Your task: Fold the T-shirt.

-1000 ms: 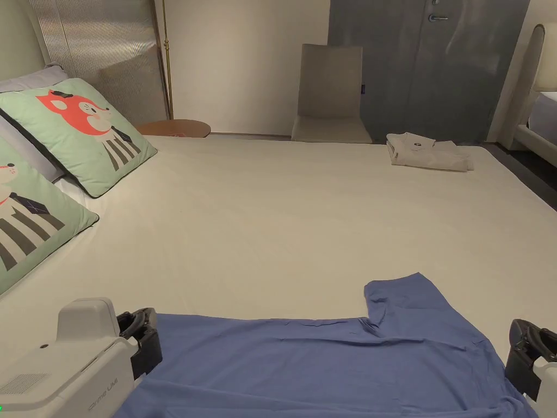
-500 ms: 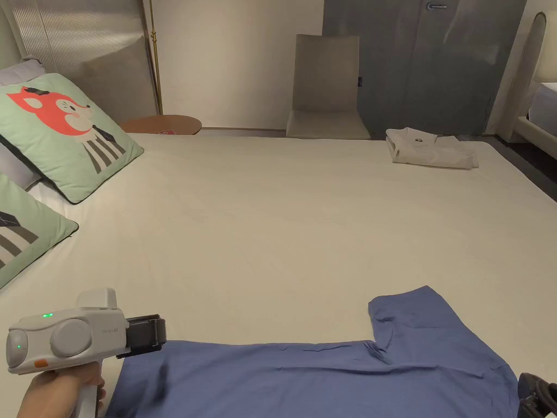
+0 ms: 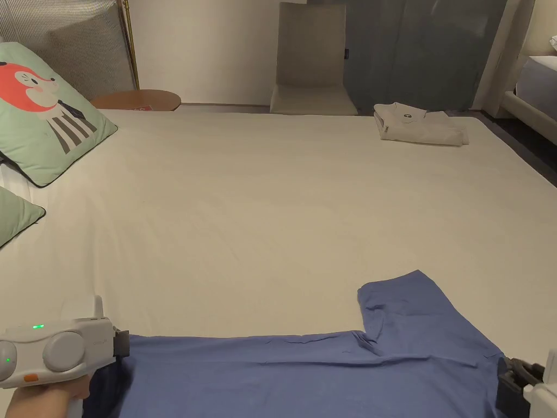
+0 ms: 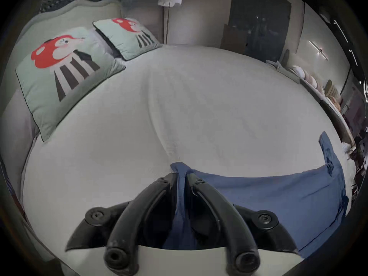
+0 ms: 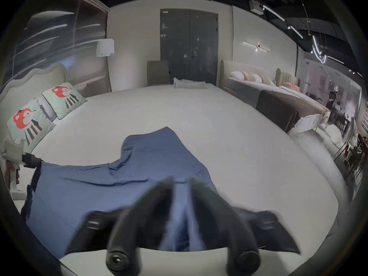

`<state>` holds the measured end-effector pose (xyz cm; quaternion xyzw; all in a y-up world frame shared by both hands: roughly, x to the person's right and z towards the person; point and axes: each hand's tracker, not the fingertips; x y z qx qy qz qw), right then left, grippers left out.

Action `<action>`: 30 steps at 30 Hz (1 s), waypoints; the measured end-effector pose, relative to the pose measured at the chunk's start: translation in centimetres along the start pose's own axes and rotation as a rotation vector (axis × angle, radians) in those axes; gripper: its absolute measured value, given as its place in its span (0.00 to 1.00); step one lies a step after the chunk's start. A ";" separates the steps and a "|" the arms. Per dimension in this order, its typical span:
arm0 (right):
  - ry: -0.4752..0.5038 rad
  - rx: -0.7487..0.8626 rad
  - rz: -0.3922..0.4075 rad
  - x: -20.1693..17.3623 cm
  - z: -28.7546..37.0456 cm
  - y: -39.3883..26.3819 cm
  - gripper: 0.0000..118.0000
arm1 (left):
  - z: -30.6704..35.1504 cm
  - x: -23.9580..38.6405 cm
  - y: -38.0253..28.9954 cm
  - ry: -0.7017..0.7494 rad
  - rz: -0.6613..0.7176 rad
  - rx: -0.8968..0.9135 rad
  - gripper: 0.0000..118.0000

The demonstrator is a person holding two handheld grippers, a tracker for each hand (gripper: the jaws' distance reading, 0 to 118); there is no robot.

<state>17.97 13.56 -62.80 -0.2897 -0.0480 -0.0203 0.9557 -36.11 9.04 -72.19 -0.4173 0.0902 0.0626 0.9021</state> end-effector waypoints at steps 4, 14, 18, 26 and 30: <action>-0.007 -0.154 -0.058 1.5 -5.7 2.6 0.92 | 2.1 -0.9 -0.1 -0.033 0.039 0.049 0.06; -0.028 -0.404 -0.038 2.4 -13.8 3.3 0.50 | 4.2 -1.6 -0.5 -0.051 0.054 0.070 0.05; 0.008 -0.326 0.008 2.4 -11.1 4.3 0.03 | 5.1 -1.1 -0.3 -0.069 0.033 0.075 0.04; 0.103 -0.206 0.019 4.9 -2.3 6.2 0.03 | 9.4 -2.3 -0.8 -0.085 0.045 0.114 0.04; 0.136 -0.163 0.028 5.3 3.4 6.2 0.03 | 13.0 -3.6 -2.3 -0.100 0.070 0.131 0.04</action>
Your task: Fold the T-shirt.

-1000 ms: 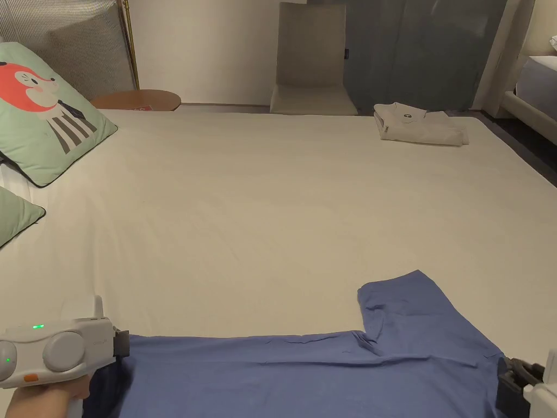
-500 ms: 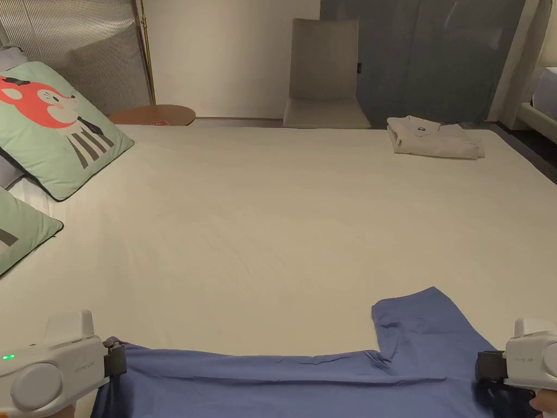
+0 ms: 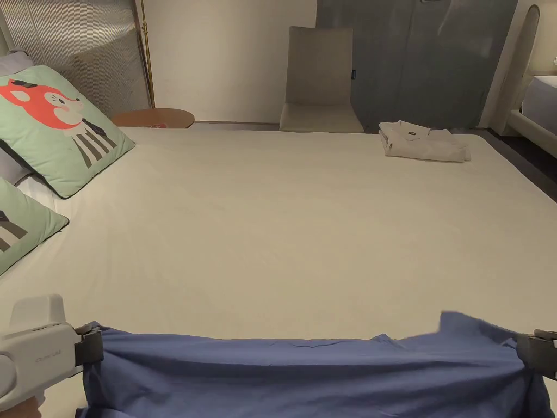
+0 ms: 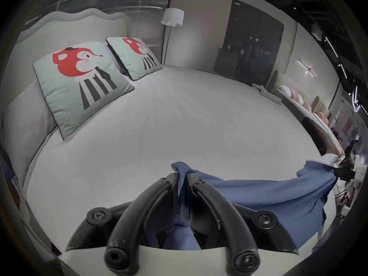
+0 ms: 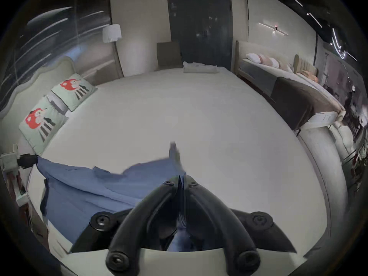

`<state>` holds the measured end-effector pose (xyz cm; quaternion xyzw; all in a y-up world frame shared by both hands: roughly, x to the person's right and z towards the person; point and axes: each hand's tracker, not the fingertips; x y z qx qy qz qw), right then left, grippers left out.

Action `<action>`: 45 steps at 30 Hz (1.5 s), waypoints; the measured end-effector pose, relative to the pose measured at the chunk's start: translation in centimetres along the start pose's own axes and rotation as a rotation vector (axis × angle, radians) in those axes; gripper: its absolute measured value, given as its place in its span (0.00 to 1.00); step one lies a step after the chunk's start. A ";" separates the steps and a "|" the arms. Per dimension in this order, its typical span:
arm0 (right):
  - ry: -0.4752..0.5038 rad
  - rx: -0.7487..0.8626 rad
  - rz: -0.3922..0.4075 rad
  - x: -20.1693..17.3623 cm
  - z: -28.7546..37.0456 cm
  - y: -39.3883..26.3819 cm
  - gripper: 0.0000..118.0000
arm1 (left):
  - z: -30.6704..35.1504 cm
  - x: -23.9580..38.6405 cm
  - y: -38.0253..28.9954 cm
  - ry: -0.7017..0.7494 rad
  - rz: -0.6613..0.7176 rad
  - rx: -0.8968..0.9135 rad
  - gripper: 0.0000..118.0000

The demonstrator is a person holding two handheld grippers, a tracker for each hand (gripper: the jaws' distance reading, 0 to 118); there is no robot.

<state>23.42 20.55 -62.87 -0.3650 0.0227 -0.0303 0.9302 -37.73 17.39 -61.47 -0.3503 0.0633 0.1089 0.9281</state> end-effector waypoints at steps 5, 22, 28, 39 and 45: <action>0.020 0.021 0.015 -1.0 6.2 -3.3 0.03 | 5.1 -0.9 -2.9 -0.010 0.000 0.020 0.04; -0.066 -0.174 -0.029 -0.3 5.0 -16.9 0.03 | 6.3 -4.9 -16.6 0.050 0.067 -0.141 0.04; -0.093 -0.143 -0.015 -0.3 5.2 -17.5 0.26 | 6.6 -4.9 -16.7 0.058 0.079 -0.108 0.44; -0.203 0.285 0.008 -4.5 10.1 -14.4 0.77 | 13.0 0.7 -12.4 -0.048 -0.039 0.262 0.92; -0.175 0.470 0.049 -9.3 11.2 -13.7 0.10 | 14.0 3.9 -11.0 -0.146 -0.076 0.306 0.03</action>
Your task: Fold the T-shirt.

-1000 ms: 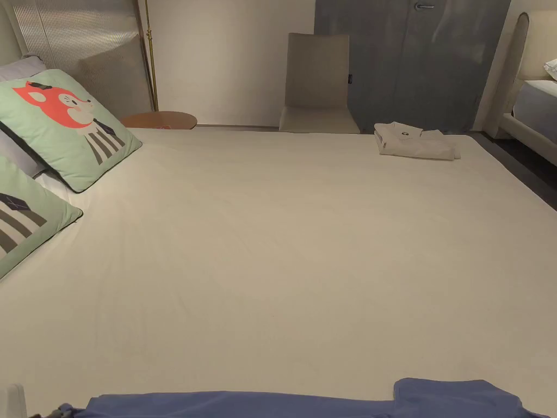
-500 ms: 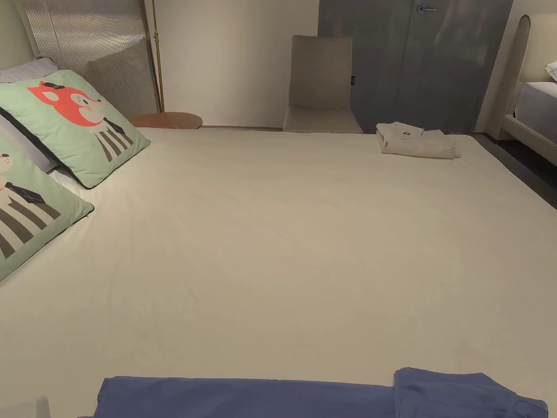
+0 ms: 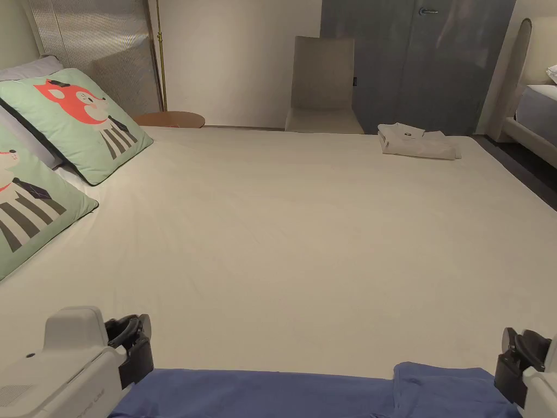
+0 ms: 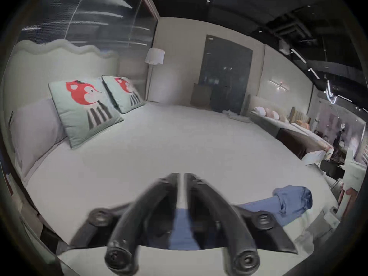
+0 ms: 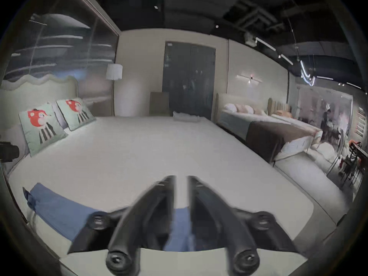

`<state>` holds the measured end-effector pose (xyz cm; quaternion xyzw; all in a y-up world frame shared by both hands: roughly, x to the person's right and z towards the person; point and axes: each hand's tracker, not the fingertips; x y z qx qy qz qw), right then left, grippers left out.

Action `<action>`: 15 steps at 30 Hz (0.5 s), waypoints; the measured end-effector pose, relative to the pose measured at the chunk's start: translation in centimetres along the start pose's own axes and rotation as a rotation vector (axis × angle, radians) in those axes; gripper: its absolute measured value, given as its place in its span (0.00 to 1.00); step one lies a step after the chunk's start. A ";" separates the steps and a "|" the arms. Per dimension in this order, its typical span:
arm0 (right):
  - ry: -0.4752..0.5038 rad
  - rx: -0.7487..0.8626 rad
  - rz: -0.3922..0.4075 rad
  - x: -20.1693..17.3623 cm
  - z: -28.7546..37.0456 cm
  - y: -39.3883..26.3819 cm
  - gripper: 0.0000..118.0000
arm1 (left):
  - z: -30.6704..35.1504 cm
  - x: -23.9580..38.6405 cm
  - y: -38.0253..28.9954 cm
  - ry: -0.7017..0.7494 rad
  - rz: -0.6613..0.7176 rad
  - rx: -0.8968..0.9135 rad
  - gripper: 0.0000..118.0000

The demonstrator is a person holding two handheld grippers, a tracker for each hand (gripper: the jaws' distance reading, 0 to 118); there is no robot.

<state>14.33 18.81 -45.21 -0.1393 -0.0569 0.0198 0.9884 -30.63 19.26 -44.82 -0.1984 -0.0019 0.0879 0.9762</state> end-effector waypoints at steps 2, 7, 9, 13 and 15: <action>0.004 0.032 0.002 -1.3 0.1 0.0 0.01 | -0.2 0.0 -0.1 -0.058 0.028 0.006 0.00; 0.032 0.056 0.002 -3.6 0.2 0.2 0.00 | -1.4 -3.3 -0.4 -0.179 0.211 -0.060 0.00; 0.039 0.058 0.003 -4.4 0.2 0.1 0.00 | -2.2 -5.9 -0.7 -0.198 0.274 -0.098 0.00; 0.048 0.045 -0.004 -5.4 -0.2 -0.2 0.00 | -4.5 -12.3 -2.5 -0.291 0.430 -0.261 0.58; 0.053 0.031 -0.014 -5.9 -0.2 -0.3 0.00 | -5.4 -14.8 -3.8 -0.263 0.460 -0.315 0.75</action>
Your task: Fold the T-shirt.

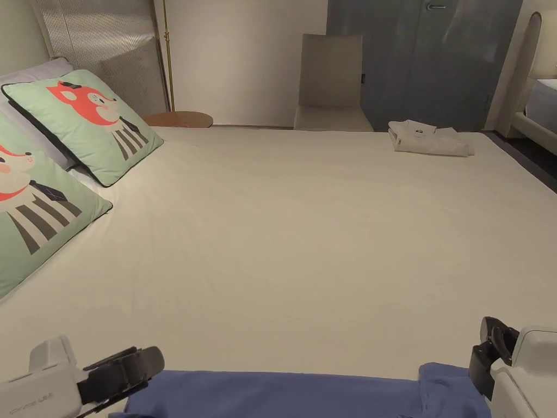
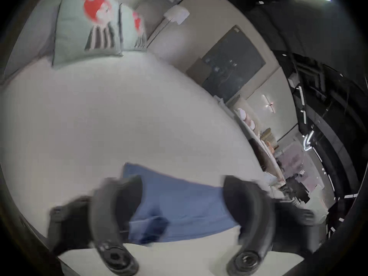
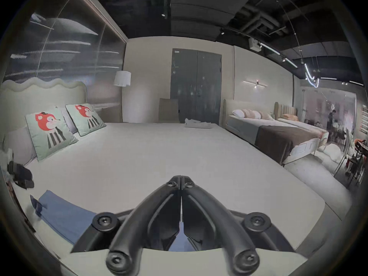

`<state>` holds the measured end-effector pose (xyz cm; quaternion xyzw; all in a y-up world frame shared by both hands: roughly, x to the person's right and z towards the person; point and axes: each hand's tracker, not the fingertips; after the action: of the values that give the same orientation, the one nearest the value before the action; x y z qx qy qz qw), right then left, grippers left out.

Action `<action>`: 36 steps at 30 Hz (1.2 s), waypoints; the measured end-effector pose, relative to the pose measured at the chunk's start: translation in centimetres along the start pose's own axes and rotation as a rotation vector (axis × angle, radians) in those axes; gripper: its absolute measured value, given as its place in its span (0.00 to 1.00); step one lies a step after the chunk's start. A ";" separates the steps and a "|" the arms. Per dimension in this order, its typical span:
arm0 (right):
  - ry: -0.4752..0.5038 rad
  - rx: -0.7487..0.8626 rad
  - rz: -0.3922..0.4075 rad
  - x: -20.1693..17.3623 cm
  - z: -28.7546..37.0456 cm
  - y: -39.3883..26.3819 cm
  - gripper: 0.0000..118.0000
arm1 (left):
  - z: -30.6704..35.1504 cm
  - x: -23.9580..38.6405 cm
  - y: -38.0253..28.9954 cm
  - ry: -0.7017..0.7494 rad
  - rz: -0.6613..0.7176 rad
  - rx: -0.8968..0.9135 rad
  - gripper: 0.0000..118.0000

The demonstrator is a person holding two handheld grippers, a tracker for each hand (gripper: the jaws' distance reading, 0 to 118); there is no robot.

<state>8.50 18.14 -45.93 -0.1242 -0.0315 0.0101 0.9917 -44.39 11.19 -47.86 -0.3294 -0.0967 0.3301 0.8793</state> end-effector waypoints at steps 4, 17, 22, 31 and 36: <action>-0.002 -0.021 0.002 -0.9 -0.2 -0.3 0.00 | -0.6 -4.8 -0.3 0.012 0.079 -0.085 0.91; 0.031 -0.052 0.014 -3.5 -0.8 -0.2 0.00 | -6.1 -5.3 -2.7 -0.152 0.271 -0.229 0.14; 0.039 -0.040 0.019 -3.5 -0.6 0.2 0.00 | -5.0 -5.6 -2.7 -0.133 0.303 -0.219 0.06; 0.036 -0.027 -0.013 -2.7 -0.3 0.3 0.00 | 4.8 -7.5 0.1 0.039 0.293 -0.005 0.06; 0.062 -0.044 -0.036 -2.9 -0.4 -0.3 0.00 | 5.2 -3.1 0.5 -0.012 0.141 -0.023 0.06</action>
<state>5.63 17.70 -46.43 -0.1454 -0.0033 -0.0121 0.9893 -49.02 12.18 -44.12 -0.3436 -0.0825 0.3918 0.8495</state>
